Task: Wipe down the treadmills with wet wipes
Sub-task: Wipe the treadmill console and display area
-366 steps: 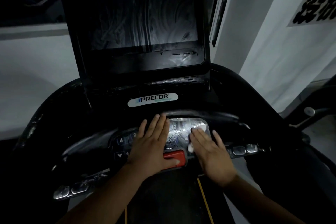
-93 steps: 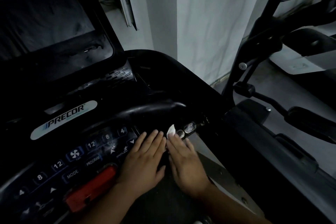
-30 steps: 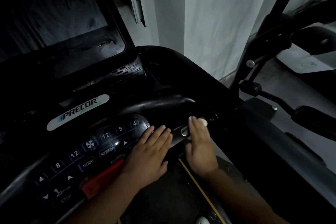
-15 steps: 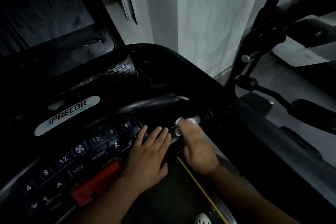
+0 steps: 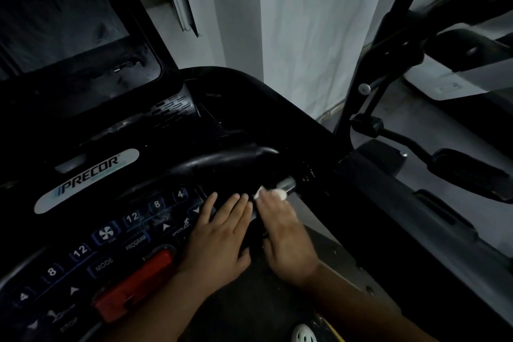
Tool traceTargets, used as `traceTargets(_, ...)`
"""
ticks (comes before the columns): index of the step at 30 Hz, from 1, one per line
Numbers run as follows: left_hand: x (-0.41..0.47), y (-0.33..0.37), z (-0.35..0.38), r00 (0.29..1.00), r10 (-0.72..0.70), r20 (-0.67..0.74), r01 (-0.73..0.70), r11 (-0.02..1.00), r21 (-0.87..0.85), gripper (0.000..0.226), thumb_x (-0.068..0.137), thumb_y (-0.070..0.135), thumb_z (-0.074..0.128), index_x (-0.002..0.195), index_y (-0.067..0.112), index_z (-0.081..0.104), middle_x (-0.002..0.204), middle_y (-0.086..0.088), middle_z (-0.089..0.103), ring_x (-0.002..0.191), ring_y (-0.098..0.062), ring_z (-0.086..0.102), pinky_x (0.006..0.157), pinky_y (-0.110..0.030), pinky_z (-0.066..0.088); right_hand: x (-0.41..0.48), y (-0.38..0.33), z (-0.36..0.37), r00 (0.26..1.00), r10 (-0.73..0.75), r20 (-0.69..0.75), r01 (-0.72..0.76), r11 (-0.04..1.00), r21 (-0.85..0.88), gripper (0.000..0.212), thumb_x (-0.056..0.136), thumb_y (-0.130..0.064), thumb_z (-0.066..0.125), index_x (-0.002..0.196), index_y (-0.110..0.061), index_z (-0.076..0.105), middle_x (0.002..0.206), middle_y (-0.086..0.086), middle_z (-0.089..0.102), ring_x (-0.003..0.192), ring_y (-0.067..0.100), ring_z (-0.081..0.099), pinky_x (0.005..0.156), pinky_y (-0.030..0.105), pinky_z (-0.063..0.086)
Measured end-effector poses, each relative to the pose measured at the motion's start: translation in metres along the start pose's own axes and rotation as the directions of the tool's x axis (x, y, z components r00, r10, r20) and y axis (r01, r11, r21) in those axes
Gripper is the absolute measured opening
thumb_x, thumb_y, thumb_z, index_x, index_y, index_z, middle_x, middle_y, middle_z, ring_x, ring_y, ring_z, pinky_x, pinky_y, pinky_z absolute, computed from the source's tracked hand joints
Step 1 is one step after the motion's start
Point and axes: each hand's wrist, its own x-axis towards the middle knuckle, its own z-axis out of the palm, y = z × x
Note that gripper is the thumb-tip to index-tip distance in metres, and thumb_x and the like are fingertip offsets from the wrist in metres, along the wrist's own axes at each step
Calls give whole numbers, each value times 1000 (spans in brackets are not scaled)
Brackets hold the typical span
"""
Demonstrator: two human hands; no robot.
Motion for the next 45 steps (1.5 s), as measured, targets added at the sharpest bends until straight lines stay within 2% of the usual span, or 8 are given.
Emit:
traceTargets(2, 0, 0, 0, 1000, -1, -1, 1, 1000, 2, 83, 76, 51, 56, 146, 7, 50, 154, -10, 46, 144, -24, 42, 120, -56, 18, 2, 21, -10, 995, -96, 31, 98, 994, -56, 79, 86, -15, 47, 160, -19, 20, 168, 0, 14, 155, 15, 8, 127, 40, 7)
traceTargets(6, 0, 1, -2, 1000, -6, 13, 6, 1000, -5, 82, 76, 50, 55, 146, 7, 51, 154, -11, 47, 144, -24, 43, 119, -56, 20, 20, 21, -11, 967, 232, -107, -233, 972, 2, 82, 84, -10, 51, 160, -16, 21, 168, 2, 15, 156, 16, 4, 125, 49, 18)
traceTargets(11, 1, 1, -2, 1000, -5, 23, 5, 1000, 3, 82, 75, 49, 61, 145, 7, 53, 153, -11, 48, 144, -24, 42, 119, -55, 20, 5, 16, -10, 995, -95, 32, 97, 991, -94, 81, 87, -11, 49, 161, -20, 18, 168, 0, 15, 156, 15, 7, 127, 41, 7)
traceTargets(15, 8, 7, -4, 999, -27, 38, 27, 1000, -3, 84, 76, 51, 58, 146, 7, 51, 154, -12, 46, 146, -24, 39, 119, -54, 20, 48, 36, -17, 960, 255, -119, -271, 950, -155, 80, 86, -4, 54, 159, -8, 22, 166, 12, 19, 155, 27, 11, 126, 43, 12)
traceTargets(20, 11, 12, -1, 998, -49, 39, 50, 998, -28, 84, 76, 52, 53, 147, 7, 49, 155, -12, 45, 147, -23, 38, 120, -51, 17, 26, 29, -17, 969, 229, -90, -240, 960, -146, 77, 95, 1, 41, 161, -13, 4, 166, 2, -6, 153, 16, -12, 124, 30, -3)
traceTargets(27, 12, 14, 1, 997, -58, 42, 60, 998, -36, 86, 76, 54, 52, 147, 6, 49, 155, -12, 44, 146, -23, 38, 120, -50, 17, 46, 53, -41, 978, 210, 0, -204, 953, -223, 77, 94, 9, 48, 161, -11, 15, 168, 11, 6, 155, 27, 8, 122, 41, 28)
traceTargets(40, 14, 15, -1, 995, -65, 75, 70, 996, -58, 89, 73, 54, 59, 149, 7, 47, 157, -11, 41, 147, -22, 38, 119, -50, 21, 26, 17, -5, 878, 431, -209, -349, 874, 337, 88, 83, 23, 42, 160, -15, 22, 166, -3, 18, 154, 3, 2, 126, 26, 9)
traceTargets(45, 12, 14, -3, 996, -53, 73, 55, 998, -27, 89, 73, 54, 60, 148, 7, 48, 156, -11, 44, 146, -23, 39, 119, -48, 20, 42, 11, -6, 873, 412, -261, -342, 899, 275, 72, 88, 14, 46, 155, -7, 33, 162, 9, 31, 152, 11, 9, 126, 38, 14)
